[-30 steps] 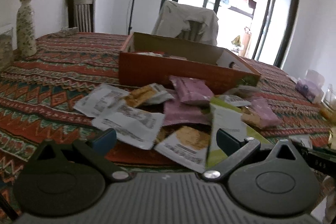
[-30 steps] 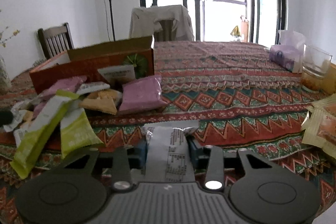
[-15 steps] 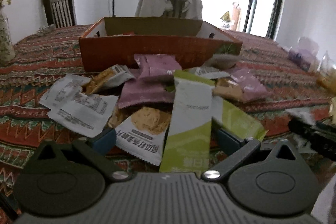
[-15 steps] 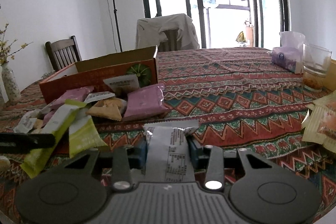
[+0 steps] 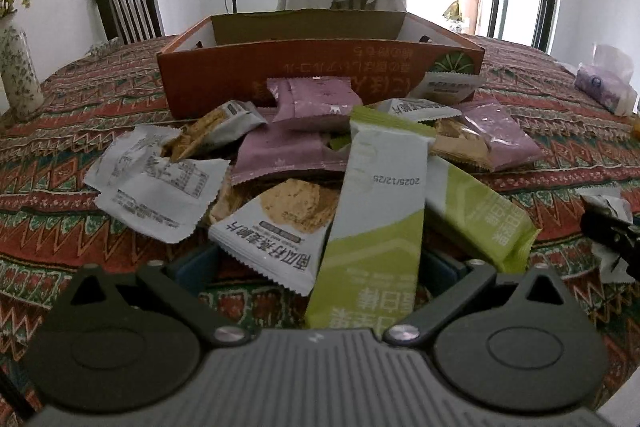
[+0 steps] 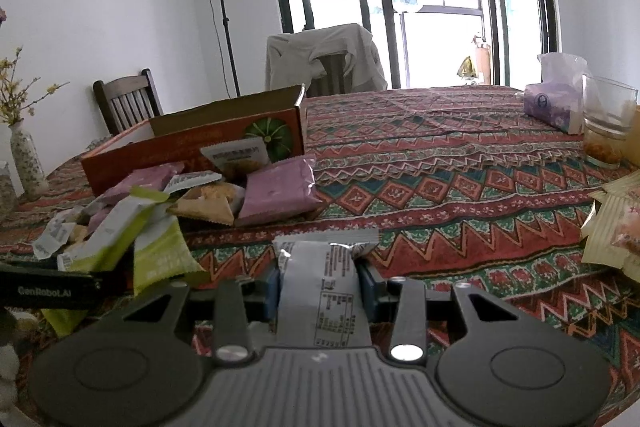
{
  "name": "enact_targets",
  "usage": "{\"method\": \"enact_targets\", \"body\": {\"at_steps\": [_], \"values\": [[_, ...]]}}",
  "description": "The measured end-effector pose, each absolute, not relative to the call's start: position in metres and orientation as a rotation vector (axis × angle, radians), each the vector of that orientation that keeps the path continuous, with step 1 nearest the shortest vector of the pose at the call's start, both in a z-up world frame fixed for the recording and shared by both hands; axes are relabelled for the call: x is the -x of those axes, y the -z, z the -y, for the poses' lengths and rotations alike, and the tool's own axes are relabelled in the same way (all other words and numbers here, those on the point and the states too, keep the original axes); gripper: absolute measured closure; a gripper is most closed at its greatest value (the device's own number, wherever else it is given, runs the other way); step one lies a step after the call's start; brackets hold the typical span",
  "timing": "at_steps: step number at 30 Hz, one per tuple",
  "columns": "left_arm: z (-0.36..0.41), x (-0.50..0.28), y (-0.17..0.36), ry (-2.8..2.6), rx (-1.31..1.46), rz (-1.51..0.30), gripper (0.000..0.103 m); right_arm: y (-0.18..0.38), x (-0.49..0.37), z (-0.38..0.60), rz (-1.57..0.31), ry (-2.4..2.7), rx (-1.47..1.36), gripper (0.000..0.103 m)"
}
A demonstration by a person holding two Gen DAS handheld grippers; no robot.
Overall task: Organize snacks
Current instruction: 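Grasp the white-and-green bar with the left gripper while the right grasps a white wrapper, then carry both packets over the cardboard box and open both grippers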
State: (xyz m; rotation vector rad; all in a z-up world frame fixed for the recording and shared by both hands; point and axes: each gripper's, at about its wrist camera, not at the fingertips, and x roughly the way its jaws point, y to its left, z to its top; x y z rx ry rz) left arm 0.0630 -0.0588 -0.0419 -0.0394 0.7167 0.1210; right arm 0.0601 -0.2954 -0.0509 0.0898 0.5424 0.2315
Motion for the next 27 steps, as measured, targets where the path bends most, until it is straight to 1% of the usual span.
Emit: {"method": "enact_targets", "body": {"at_steps": [3,4,5,6,7,8,9,10,15,27], "values": [[0.061,-0.06,0.041,-0.116,0.039,-0.726,0.0,0.051,-0.059,0.295,-0.542,-0.235,-0.09,0.064],[0.062,-0.057,0.041,-0.109,0.036,-0.726,0.002,0.051,-0.058,0.295,-0.541,-0.236,-0.09,0.064],[0.064,-0.054,0.04,-0.101,0.033,-0.718,0.009,0.051,-0.058,0.294,-0.54,-0.237,-0.089,0.064],[0.067,-0.051,0.04,-0.092,0.027,-0.71,0.013,0.05,-0.057,0.294,-0.539,-0.238,-0.088,0.064],[0.069,-0.047,0.038,-0.079,0.022,-0.702,0.026,0.05,-0.056,0.294,-0.538,-0.239,-0.088,0.064],[0.071,-0.043,0.037,-0.055,0.018,-0.695,0.041,0.049,-0.055,0.294,-0.536,-0.239,-0.087,0.064],[0.074,-0.041,0.036,-0.039,0.011,-0.691,0.049,0.049,-0.054,0.294,-0.535,-0.239,-0.085,0.064],[0.076,-0.038,0.035,-0.017,0.007,-0.687,0.062,0.049,-0.052,0.293,-0.533,-0.239,-0.084,0.064],[0.083,-0.03,0.032,0.032,0.007,-0.668,0.062,0.047,-0.044,0.294,-0.524,-0.233,-0.08,0.064],[0.078,-0.011,0.01,0.06,0.029,-0.554,0.063,0.035,-0.03,0.29,-0.489,-0.227,-0.064,0.064]]}}
